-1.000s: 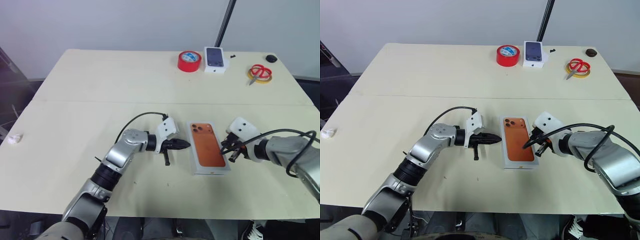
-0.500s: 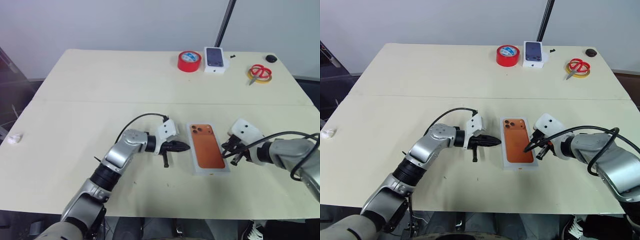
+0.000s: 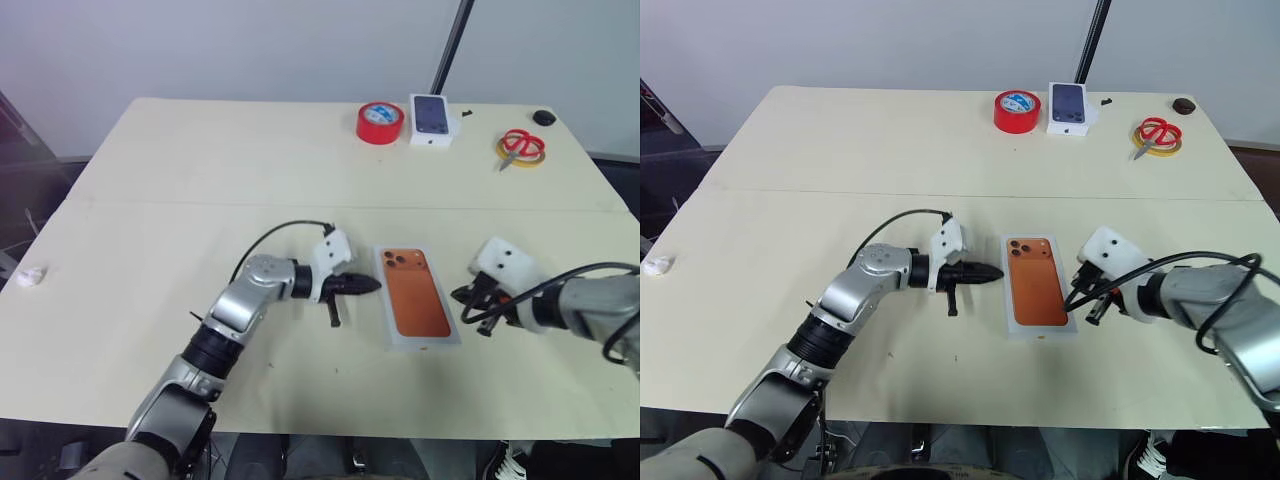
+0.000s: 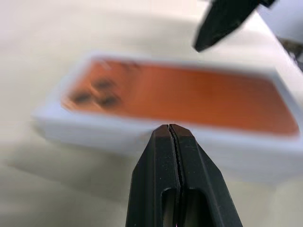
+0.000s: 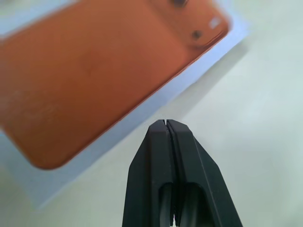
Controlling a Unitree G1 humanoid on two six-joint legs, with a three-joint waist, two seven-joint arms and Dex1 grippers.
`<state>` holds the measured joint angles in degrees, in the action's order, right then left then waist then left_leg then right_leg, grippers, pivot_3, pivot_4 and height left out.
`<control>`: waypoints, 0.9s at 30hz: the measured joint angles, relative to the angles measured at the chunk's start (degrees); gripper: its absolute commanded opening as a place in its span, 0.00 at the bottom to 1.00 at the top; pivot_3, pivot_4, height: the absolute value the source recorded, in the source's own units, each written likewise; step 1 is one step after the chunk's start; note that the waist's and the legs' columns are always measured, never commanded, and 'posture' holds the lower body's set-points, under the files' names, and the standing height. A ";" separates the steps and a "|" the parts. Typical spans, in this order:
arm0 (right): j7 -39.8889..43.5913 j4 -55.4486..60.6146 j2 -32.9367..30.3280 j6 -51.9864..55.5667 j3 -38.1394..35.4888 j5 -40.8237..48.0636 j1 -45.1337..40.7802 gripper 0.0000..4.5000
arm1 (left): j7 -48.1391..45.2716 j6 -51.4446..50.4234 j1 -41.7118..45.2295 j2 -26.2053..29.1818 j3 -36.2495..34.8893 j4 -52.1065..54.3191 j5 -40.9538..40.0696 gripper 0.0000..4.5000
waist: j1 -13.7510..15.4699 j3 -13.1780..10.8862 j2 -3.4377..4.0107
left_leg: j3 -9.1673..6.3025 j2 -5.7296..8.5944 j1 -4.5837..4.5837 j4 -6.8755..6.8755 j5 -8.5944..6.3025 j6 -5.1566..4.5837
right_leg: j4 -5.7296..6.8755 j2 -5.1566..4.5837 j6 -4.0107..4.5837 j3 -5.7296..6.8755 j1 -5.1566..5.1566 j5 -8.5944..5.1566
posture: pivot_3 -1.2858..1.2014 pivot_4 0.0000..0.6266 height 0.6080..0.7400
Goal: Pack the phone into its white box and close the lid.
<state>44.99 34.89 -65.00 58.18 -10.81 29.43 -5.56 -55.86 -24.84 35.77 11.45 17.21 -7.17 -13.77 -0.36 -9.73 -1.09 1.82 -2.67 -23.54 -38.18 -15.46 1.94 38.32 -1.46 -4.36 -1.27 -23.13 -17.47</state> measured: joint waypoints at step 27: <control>-5.16 -0.80 10.03 -9.82 -0.71 -2.63 3.43 0.01 | 6.66 3.55 -1.68 3.96 -6.65 -4.27 3.70 0.00 | -0.56 0.07 -0.02 | -0.10 -0.07 0.26 0.02 0.00 0.01 | 0.09 0.10 0.00 0.03 0.22 -0.01 | 0.52 0.24 0.94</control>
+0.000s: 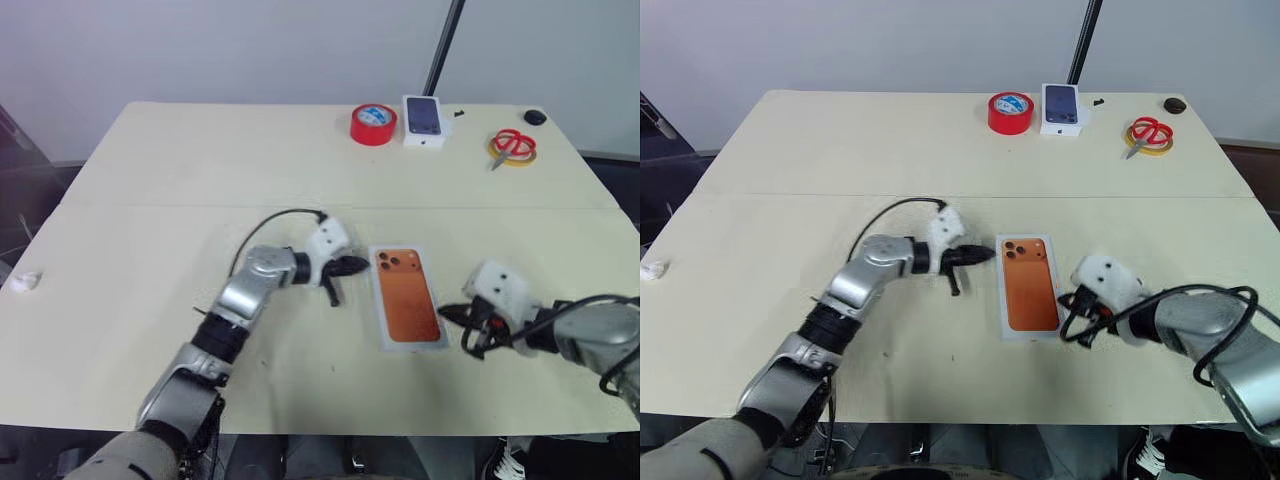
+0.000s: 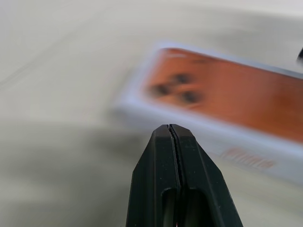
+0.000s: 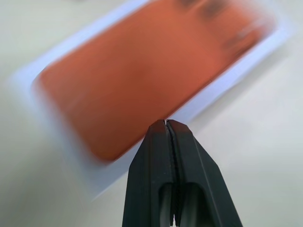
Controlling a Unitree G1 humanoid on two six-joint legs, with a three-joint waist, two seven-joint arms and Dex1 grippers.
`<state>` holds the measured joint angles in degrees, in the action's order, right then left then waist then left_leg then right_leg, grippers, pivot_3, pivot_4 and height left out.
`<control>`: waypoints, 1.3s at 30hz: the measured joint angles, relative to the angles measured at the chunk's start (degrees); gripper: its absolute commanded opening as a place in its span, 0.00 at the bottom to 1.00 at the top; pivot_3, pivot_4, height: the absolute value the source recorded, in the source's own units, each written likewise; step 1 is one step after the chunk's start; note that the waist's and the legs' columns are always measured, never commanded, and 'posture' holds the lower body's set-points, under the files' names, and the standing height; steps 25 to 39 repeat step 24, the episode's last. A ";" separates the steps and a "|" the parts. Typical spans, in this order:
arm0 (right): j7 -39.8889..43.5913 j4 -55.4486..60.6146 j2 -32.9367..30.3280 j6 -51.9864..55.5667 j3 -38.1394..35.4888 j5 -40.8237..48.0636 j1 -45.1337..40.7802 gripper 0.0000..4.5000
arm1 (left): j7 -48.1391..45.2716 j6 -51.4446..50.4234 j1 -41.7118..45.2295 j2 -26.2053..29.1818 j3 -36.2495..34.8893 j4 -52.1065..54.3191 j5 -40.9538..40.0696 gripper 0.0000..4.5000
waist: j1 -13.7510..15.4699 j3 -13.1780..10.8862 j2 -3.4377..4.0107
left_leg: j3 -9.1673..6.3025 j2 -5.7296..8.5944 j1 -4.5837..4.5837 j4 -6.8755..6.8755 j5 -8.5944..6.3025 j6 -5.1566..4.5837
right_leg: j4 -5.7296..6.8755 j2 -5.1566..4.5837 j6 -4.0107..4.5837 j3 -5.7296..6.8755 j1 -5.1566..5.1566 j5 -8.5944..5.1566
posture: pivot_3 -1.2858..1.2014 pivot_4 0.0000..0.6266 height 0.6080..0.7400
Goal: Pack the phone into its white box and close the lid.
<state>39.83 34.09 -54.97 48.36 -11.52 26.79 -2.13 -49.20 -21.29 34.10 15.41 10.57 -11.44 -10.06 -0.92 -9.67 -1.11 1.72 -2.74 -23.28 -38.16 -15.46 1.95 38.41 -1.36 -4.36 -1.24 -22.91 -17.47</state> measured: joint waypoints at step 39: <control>5.68 -28.49 10.09 -15.96 5.31 -4.27 -17.21 0.01 | 12.51 -9.07 -29.06 17.96 -29.85 24.79 -11.80 0.00 | 0.33 -0.01 0.01 | 0.06 -0.08 -0.03 0.01 0.00 0.01 | -0.05 -0.31 0.00 0.03 0.01 0.00 | 0.52 0.24 0.94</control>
